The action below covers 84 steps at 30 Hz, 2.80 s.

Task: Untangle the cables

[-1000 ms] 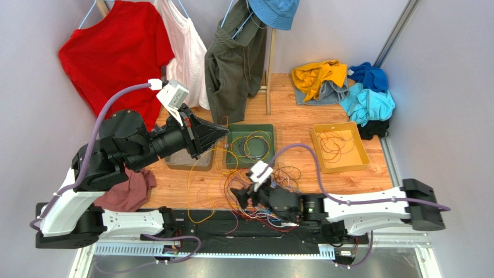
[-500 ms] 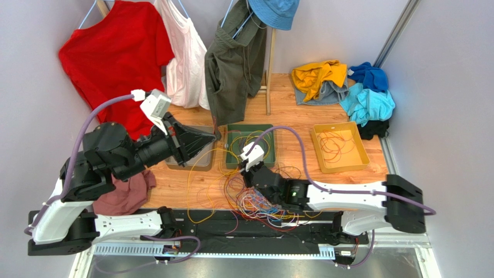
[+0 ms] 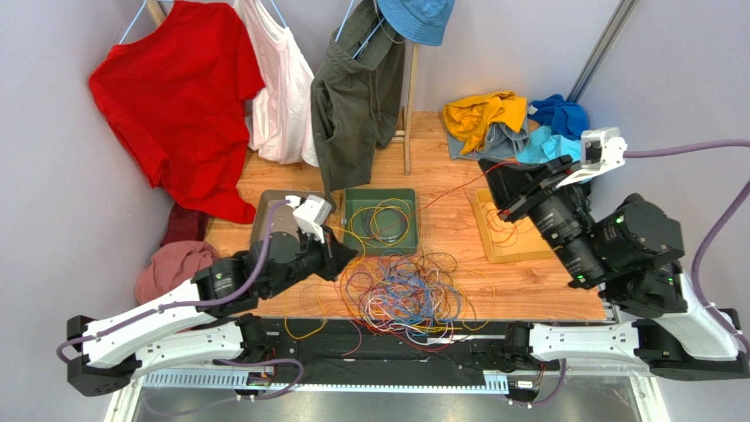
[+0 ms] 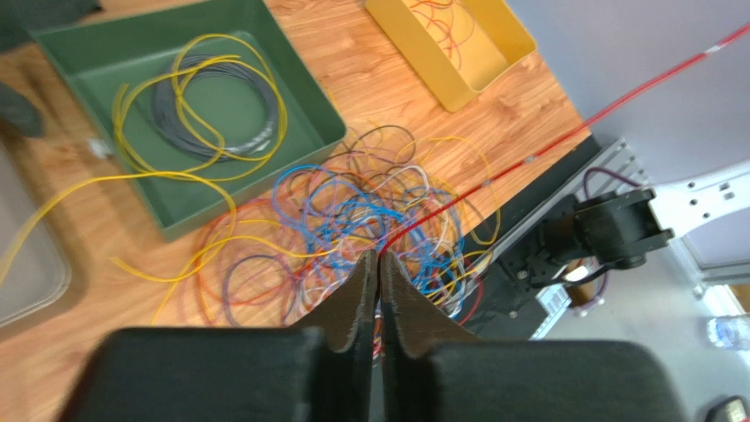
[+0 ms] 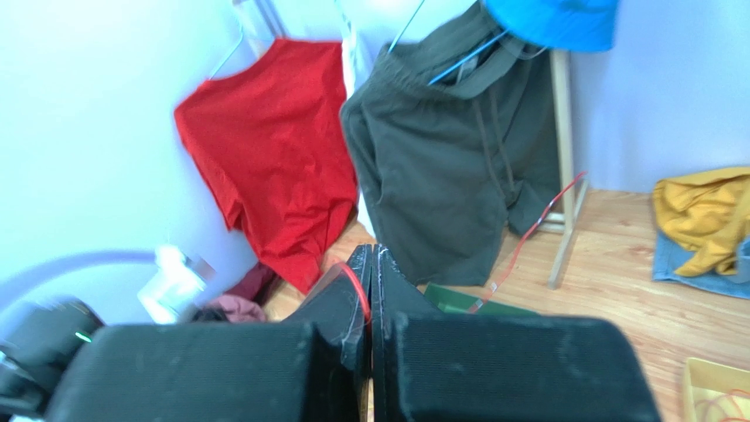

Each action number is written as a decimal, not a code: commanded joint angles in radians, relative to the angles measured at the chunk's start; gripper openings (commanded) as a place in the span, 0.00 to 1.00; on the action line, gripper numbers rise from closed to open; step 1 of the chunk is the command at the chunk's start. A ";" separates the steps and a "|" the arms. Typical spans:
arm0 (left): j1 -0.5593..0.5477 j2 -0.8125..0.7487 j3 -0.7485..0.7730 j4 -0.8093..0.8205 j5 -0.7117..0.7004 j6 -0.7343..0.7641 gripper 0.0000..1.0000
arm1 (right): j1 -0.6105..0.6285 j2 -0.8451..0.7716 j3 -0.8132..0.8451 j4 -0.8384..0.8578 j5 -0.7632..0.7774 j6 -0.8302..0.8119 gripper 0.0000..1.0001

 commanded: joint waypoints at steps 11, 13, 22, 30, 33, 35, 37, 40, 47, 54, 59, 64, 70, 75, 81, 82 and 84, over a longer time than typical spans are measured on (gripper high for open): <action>-0.002 0.154 -0.131 0.241 0.063 -0.130 0.99 | 0.001 0.092 0.151 -0.330 0.198 -0.007 0.00; -0.002 0.137 -0.148 0.241 0.058 -0.144 0.99 | 0.001 0.090 0.154 -0.332 0.222 -0.008 0.00; -0.002 -0.006 -0.335 0.281 0.055 -0.237 0.93 | -0.261 0.135 0.139 -0.330 0.135 -0.035 0.00; -0.004 -0.155 -0.495 0.291 0.063 -0.294 0.91 | -0.795 0.291 0.156 -0.321 -0.244 0.094 0.00; -0.002 -0.168 -0.498 0.261 0.061 -0.291 0.90 | -0.881 0.355 0.163 -0.280 -0.264 0.090 0.00; -0.002 -0.175 -0.507 0.258 0.063 -0.293 0.90 | -0.922 0.391 0.177 -0.275 -0.233 0.094 0.00; -0.002 -0.182 -0.515 0.254 0.068 -0.297 0.90 | -0.947 0.429 0.174 -0.266 -0.231 0.108 0.00; -0.002 -0.193 -0.536 0.249 0.074 -0.306 0.90 | -1.004 0.441 0.122 -0.216 -0.254 0.145 0.00; -0.004 -0.253 -0.596 0.246 0.081 -0.322 0.90 | -1.123 0.429 -0.013 -0.107 -0.265 0.159 0.00; -0.002 -0.221 -0.614 0.286 0.089 -0.320 0.90 | -1.172 0.412 -0.111 -0.051 -0.282 0.165 0.00; -0.004 -0.184 -0.616 0.312 0.101 -0.322 0.90 | -1.200 0.392 -0.128 -0.033 -0.288 0.185 0.00; -0.002 -0.182 -0.625 0.329 0.104 -0.326 0.90 | -1.215 0.356 -0.120 -0.010 -0.271 0.188 0.00; -0.002 -0.179 -0.628 0.335 0.114 -0.326 0.90 | -1.237 0.339 -0.108 -0.016 -0.253 0.185 0.00; -0.002 -0.187 -0.628 0.320 0.114 -0.323 0.90 | -1.245 0.326 -0.128 -0.018 -0.248 0.183 0.00; -0.002 -0.164 -0.636 0.358 0.126 -0.331 0.90 | -1.254 0.313 -0.222 0.005 -0.256 0.183 0.00; -0.004 -0.152 -0.634 0.364 0.129 -0.331 0.90 | -1.260 0.314 -0.235 0.021 -0.261 0.188 0.00; -0.002 -0.141 -0.633 0.367 0.134 -0.329 0.90 | -1.261 0.319 -0.274 0.031 -0.268 0.194 0.00</action>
